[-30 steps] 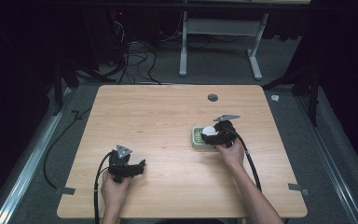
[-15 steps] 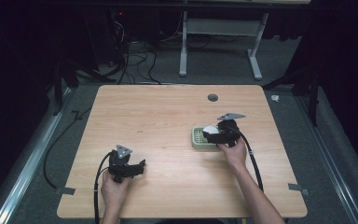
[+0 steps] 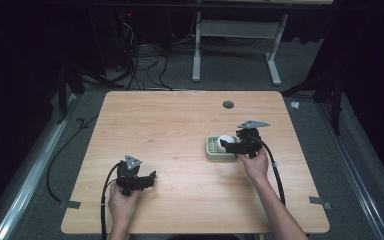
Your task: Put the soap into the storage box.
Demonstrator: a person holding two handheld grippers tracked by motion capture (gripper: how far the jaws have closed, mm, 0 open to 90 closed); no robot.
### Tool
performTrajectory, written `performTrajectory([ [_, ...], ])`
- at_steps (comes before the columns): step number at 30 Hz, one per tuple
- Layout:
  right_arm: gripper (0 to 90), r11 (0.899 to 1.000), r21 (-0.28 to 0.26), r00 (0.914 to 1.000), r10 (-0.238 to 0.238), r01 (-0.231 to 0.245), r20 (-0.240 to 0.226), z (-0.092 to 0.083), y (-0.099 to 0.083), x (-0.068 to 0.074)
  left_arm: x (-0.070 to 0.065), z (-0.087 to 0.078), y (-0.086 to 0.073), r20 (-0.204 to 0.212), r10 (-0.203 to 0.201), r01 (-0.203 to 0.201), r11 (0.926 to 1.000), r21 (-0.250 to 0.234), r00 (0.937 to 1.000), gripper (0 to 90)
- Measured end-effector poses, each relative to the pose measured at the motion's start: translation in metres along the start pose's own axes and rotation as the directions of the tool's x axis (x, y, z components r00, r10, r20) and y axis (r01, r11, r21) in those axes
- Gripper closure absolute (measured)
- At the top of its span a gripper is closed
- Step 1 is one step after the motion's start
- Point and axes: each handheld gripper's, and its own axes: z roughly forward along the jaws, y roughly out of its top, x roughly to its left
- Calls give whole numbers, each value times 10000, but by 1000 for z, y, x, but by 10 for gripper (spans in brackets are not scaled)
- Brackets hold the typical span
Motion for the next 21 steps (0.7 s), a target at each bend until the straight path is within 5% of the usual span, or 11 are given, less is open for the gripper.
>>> performTrajectory([
  [21, 235, 9988, -465, 9998, 152, -147, 108, -25, -10, -9, 0, 0, 0, -34, 16, -16, 10000, -5, 10000, 162],
])
